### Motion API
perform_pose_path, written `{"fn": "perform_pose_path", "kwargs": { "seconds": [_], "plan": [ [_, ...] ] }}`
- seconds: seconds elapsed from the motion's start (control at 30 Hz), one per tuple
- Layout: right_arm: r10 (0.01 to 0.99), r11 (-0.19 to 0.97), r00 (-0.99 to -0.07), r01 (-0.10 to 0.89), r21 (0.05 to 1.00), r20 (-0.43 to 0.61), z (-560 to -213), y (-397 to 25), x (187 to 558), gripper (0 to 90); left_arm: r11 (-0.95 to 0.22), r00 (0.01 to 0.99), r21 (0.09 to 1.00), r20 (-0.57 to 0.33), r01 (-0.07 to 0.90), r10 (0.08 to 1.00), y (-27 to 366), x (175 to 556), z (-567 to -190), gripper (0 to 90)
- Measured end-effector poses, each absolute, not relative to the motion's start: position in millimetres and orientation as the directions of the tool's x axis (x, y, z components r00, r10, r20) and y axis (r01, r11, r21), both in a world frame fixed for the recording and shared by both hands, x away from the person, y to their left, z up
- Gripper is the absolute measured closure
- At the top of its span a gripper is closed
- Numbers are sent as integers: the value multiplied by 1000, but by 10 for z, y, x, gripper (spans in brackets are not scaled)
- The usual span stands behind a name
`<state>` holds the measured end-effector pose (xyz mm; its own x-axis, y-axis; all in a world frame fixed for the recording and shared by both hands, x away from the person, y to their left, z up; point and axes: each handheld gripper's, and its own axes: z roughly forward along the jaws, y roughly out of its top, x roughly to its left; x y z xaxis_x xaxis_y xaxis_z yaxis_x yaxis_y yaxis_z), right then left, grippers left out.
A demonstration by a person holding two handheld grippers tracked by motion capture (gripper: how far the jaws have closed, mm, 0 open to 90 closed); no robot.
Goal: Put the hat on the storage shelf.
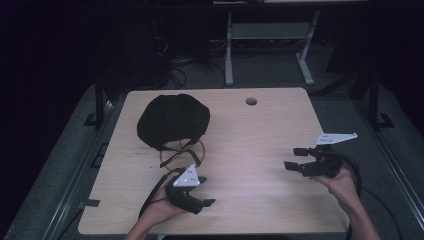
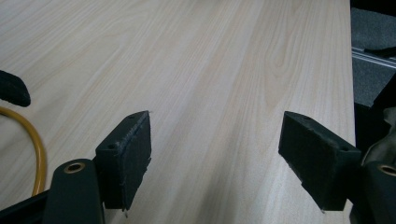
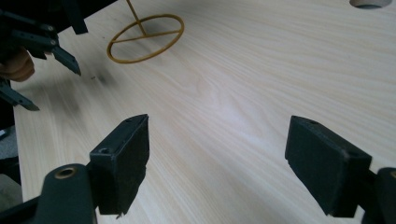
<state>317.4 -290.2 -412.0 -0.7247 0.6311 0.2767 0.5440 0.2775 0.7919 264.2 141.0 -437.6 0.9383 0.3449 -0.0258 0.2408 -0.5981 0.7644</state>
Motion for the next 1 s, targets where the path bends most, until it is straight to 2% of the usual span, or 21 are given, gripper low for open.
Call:
{"fn": "perform_pose_path", "kwargs": {
  "seconds": [1.0],
  "plan": [
    [669, 235, -672, 596, 768, 317, -4611, -3106, 2681, 197, -595, 935, 764, -27, 248, 354, 1420, 2662, -4397, 250]
  ]
}}
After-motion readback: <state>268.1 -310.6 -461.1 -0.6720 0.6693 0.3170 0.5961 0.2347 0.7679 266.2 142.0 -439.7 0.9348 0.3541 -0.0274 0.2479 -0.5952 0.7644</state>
